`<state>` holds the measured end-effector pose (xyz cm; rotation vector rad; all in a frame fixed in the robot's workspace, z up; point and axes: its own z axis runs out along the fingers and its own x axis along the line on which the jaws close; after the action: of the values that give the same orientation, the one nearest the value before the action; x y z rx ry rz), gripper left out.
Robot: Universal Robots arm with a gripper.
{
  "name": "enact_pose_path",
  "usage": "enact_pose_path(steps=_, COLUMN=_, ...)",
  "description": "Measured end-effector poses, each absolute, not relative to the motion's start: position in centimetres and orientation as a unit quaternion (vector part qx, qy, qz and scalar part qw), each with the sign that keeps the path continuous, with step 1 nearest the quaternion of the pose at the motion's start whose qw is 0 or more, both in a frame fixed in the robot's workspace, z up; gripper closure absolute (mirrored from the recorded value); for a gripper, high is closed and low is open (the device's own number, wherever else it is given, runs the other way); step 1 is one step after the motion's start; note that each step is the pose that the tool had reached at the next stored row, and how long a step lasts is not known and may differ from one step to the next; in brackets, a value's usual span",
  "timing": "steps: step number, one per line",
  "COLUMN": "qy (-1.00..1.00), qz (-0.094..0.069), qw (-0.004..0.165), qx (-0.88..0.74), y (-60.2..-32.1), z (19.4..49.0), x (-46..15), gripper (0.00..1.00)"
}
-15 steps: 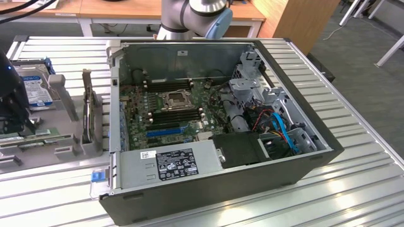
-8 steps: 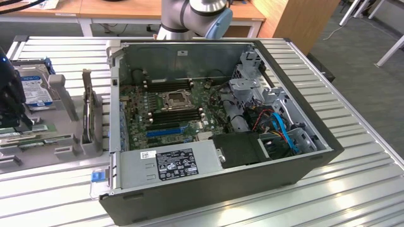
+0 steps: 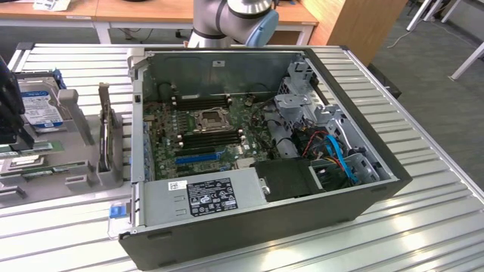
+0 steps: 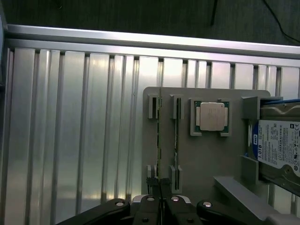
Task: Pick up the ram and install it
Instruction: 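Pick up the ram and move it above insertion slot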
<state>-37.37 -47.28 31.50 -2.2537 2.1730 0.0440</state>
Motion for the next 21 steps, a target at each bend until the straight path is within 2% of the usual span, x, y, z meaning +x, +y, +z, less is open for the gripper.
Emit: enact_pose_path(steps=21, qy=0.694, qz=0.014, qw=0.005, qx=-0.720, y=-47.3, z=35.3, x=-37.4, gripper=0.89)
